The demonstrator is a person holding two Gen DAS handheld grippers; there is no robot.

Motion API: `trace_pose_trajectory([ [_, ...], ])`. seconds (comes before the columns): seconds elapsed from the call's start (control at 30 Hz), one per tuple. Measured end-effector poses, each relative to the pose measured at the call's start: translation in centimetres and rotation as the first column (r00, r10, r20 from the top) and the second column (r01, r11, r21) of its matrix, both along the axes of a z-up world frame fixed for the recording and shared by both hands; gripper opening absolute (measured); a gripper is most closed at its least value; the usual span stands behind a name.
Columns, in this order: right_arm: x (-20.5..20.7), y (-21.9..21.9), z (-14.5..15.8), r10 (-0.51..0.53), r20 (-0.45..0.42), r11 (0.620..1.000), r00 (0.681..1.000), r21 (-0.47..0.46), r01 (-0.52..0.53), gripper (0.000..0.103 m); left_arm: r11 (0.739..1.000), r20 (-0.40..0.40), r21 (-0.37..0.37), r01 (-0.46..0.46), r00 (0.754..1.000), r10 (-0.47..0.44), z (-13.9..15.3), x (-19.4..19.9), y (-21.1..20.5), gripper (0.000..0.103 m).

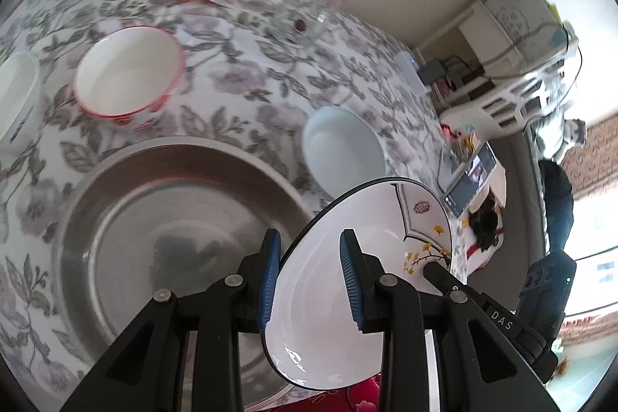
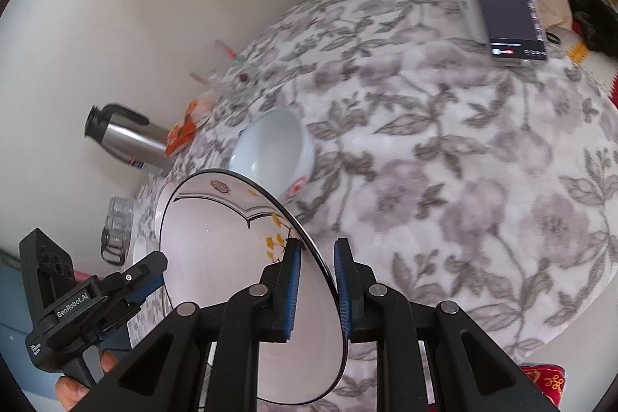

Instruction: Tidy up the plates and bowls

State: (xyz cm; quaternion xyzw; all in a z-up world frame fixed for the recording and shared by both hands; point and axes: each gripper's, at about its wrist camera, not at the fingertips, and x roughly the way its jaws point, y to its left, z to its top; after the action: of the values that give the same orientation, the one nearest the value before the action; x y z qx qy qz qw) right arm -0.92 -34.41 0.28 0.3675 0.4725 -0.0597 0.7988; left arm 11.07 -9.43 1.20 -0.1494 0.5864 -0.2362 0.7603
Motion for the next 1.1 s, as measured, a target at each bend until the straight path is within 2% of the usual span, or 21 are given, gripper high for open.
trace_pose_trajectory([
  [0.27, 1.6, 4.1, 0.4, 0.081, -0.008, 0.996, 0.997, -0.023, -0.081, 0.02, 0.995, -0.005, -0.027, -0.096, 0.995, 0.096, -0.2, -0.6, 4.9, 0.033],
  [0.6, 3.5, 8.9, 0.6, 0.168, -0.017, 0.985, 0.986, -0.031, -0.169, 0.02, 0.971, -0.023, -0.091, -0.222, 0.975, 0.221, -0.7, -1.1, 11.2, 0.033],
  [0.63, 3.7, 9.4, 0.5, 0.177, -0.019, 0.984, 0.984, -0.029, -0.178, 0.019, 0.968, -0.019, -0.101, -0.23, 0.973, 0.229, -0.7, -1.2, 11.6, 0.029],
  [0.7, 4.4, 10.7, 0.3, 0.221, 0.008, 0.975, 0.975, 0.034, -0.222, 0.018, 0.94, -0.075, -0.287, -0.187, 0.982, 0.173, -1.0, -1.3, 11.8, 0.028],
  [0.73, 4.5, 11.0, 0.5, 0.22, 0.014, 0.975, 0.975, 0.014, -0.221, 0.017, 0.94, -0.077, -0.299, -0.164, 0.986, 0.147, -1.0, -1.4, 11.2, 0.027],
  [0.8, 5.1, 12.1, 0.3, 0.205, -0.016, 0.975, 0.979, -0.08, -0.206, 0.017, 0.964, -0.031, -0.215, -0.155, 0.988, 0.152, -1.4, -1.1, 10.3, 0.027],
  [0.83, 5.8, 12.3, -0.7, 0.19, -0.049, 0.976, 0.981, -0.103, -0.194, 0.017, 0.964, -0.086, -0.205, -0.171, 0.984, 0.157, -3.0, -0.3, 10.1, 0.027],
  [0.87, 6.5, 12.5, -2.3, 0.183, -0.095, 0.976, 0.979, -0.102, -0.192, 0.017, 0.961, -0.171, -0.179, -0.213, 0.968, 0.183, -4.7, 0.0, 10.2, 0.025],
  [0.9, 6.7, 12.6, -3.2, 0.181, -0.135, 0.974, 0.974, -0.112, -0.196, 0.021, 0.965, -0.186, -0.15, -0.217, 0.964, 0.188, -5.5, 0.1, 10.2, 0.024],
  [0.93, 6.8, 12.7, -3.6, 0.183, -0.148, 0.973, 0.972, -0.111, -0.2, 0.02, 0.97, -0.188, -0.094, -0.224, 0.961, 0.203, -6.2, 0.4, 10.3, 0.024],
  [0.97, 6.9, 12.6, -3.6, 0.181, -0.151, 0.971, 0.972, -0.127, -0.201, 0.016, 0.969, -0.193, -0.083, -0.232, 0.958, 0.213, -6.3, 0.4, 10.4, 0.024],
  [1.03, 7.1, 12.7, -3.1, 0.19, -0.135, 0.959, 0.973, -0.187, -0.213, 0.019, 0.964, -0.188, -0.11, -0.241, 0.958, 0.218, -6.0, 0.7, 10.9, 0.024],
  [1.1, 7.1, 12.6, -3.1, 0.188, -0.136, 0.959, 0.973, -0.189, -0.212, 0.019, 0.965, -0.148, -0.117, -0.235, 0.965, 0.217, -5.0, 0.7, 11.2, 0.024],
])
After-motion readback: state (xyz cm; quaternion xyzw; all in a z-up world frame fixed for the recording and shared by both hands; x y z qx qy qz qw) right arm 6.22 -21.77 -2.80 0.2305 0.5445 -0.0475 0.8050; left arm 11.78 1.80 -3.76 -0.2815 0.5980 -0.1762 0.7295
